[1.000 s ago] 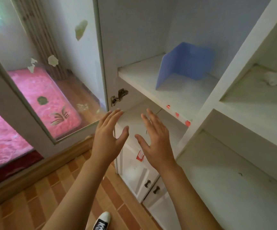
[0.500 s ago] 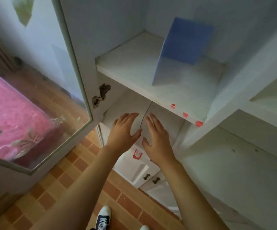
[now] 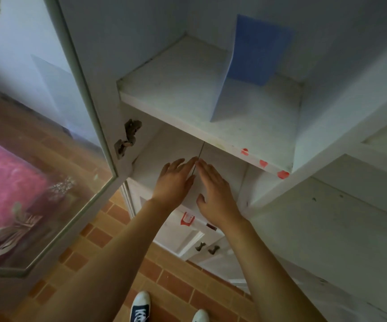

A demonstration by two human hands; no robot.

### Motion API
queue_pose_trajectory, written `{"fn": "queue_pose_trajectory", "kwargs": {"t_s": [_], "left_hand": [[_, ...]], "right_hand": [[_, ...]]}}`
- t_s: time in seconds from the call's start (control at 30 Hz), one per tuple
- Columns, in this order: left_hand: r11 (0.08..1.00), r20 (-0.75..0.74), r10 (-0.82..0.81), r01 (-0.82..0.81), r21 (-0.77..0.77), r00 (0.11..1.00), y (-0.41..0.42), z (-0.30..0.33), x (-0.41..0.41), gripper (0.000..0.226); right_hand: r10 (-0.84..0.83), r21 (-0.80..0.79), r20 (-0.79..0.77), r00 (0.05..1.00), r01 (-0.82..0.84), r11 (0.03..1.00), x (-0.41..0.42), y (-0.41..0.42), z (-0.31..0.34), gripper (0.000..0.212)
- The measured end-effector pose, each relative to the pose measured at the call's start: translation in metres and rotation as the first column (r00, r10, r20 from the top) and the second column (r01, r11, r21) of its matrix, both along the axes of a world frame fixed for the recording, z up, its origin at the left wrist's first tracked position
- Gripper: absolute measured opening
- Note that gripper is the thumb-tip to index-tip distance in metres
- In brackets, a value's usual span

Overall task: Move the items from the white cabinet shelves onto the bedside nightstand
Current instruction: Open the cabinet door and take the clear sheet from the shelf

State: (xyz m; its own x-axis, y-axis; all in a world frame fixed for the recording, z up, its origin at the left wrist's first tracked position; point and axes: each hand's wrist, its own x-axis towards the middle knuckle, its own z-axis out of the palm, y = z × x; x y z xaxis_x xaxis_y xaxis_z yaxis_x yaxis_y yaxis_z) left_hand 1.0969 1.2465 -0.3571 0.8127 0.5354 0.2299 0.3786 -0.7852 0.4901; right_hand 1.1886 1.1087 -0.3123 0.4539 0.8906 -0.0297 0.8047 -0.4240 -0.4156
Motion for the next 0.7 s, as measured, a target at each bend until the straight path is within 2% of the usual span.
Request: {"fn": "queue_pose_trajectory", "kwargs": {"t_s": [0.37,0.7], "left_hand": [[0.996,0.072,0.045,-0.050,0.070,0.996,0.000,-0.014,-0.021,0.049],[0.981,0.116,0.158,-0.169,0.093,0.981,-0.012,-0.012,-0.084,0.052]], "right_hand": [[0.060,0.012,-0.050,0.997,-0.060,0.998,-0.020,0.003,0.000,0.094],[0.189,0.057,-0.110,0.976,-0.184,0.981,-0.062,-0.002,-0.003,0.093]]}}
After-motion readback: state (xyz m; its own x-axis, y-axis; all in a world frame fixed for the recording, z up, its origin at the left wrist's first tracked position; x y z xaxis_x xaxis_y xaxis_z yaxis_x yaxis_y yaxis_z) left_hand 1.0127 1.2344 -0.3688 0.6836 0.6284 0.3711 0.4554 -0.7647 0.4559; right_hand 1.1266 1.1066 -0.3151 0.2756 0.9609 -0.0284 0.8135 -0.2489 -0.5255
